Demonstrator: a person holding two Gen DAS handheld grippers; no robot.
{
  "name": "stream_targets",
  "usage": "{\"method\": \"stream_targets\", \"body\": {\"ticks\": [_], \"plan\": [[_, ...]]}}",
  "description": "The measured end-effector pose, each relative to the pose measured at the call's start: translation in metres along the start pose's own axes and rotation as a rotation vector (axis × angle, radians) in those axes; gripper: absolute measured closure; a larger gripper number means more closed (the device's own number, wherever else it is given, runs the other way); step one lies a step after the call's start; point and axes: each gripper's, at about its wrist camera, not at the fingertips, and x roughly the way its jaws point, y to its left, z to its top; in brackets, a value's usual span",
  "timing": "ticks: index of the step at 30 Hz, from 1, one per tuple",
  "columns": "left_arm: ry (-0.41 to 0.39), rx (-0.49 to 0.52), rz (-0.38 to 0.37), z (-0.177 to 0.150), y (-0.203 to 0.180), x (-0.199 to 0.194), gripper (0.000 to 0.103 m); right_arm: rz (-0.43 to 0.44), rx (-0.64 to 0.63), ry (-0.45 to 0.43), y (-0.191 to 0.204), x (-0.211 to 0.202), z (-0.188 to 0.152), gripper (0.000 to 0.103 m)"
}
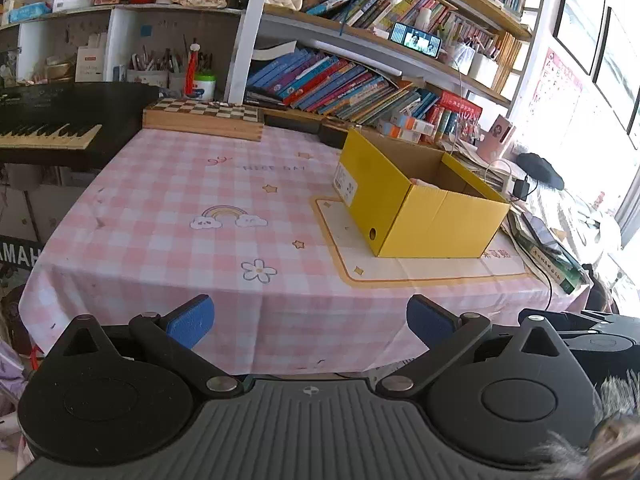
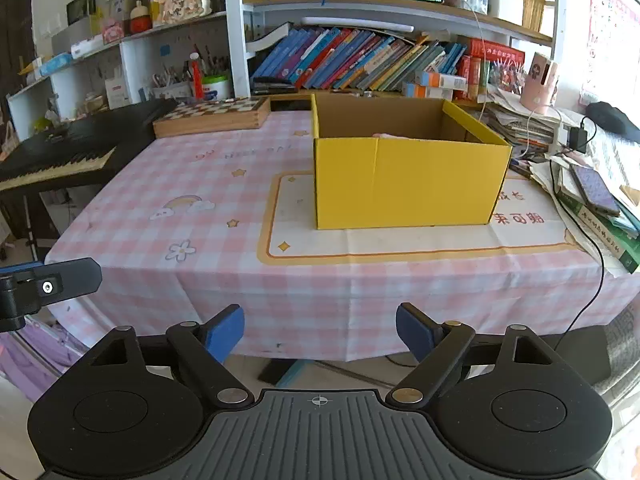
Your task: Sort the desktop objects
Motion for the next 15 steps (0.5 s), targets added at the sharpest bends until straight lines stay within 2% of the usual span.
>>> {"method": "stream_targets", "body": {"ticks": [15], "plan": [[0.016, 0.002, 0.007, 0.002, 0.0036, 0.0072, 0.0, 0.009, -0.014, 0.012, 0.0075, 0.0084, 0.0045, 0.016]]}}
